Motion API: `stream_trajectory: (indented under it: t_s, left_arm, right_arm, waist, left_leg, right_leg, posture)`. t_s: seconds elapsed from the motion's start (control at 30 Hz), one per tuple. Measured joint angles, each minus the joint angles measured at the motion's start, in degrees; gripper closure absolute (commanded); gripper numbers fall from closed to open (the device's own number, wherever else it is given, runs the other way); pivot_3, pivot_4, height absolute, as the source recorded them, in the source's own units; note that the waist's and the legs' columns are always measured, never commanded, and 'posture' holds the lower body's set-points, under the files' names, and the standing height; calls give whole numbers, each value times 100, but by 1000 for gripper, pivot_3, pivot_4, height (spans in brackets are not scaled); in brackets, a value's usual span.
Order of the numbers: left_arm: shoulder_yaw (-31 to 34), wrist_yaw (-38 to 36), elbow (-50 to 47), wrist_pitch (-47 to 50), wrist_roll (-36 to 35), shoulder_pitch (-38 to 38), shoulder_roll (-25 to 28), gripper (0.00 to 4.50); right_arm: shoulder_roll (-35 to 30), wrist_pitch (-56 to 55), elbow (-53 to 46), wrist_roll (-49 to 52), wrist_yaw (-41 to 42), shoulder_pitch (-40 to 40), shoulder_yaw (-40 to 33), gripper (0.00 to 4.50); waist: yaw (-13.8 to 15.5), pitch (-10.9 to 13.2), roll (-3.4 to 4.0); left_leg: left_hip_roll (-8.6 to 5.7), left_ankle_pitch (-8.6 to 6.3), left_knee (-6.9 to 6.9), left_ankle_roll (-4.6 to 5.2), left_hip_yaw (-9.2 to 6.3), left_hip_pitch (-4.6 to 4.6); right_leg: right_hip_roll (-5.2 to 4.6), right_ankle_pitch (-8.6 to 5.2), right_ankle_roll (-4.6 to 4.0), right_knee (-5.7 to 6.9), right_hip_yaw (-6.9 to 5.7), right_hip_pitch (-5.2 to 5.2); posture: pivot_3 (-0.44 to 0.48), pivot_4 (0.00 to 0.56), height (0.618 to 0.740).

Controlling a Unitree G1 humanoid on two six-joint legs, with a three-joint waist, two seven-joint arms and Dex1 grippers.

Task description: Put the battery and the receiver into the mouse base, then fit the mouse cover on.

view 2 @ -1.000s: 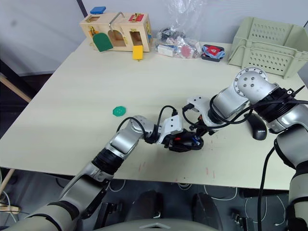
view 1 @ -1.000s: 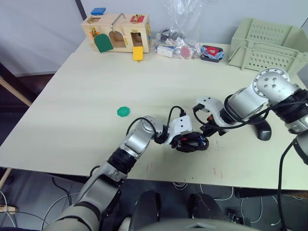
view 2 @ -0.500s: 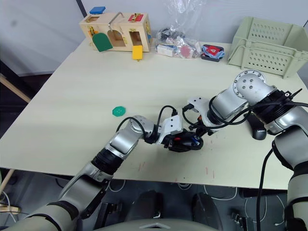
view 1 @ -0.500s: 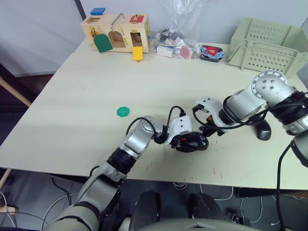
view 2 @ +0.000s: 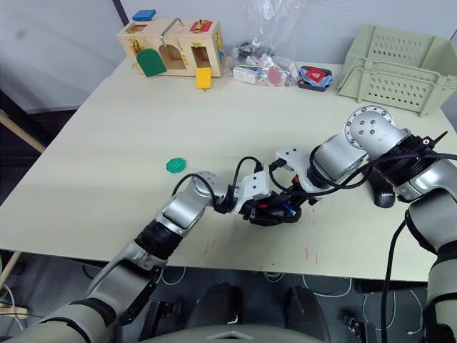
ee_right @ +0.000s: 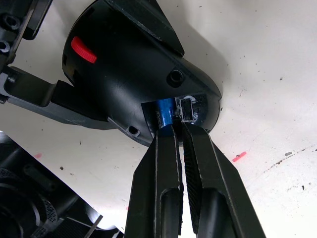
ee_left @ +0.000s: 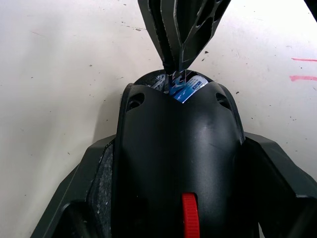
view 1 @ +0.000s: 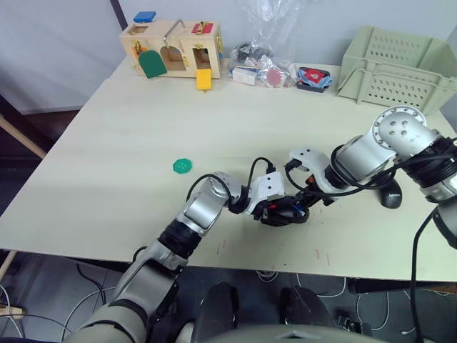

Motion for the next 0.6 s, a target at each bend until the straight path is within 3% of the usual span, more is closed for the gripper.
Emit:
stream_trajectory:
  t_s: [0.6]
  left_arm:
    - [-18,7,-71,35,0,9,37,1562]
  right_arm:
    - [267,381,-259,-1525,909,-6,-292,4500]
  waist:
    - [-8,0,1]
  left_leg:
    - [2,0,-3,0,-1,-2]
  right_leg:
    - [0,-2,-3,-1,-4,-5]
  posture:
    - [0,150,740]
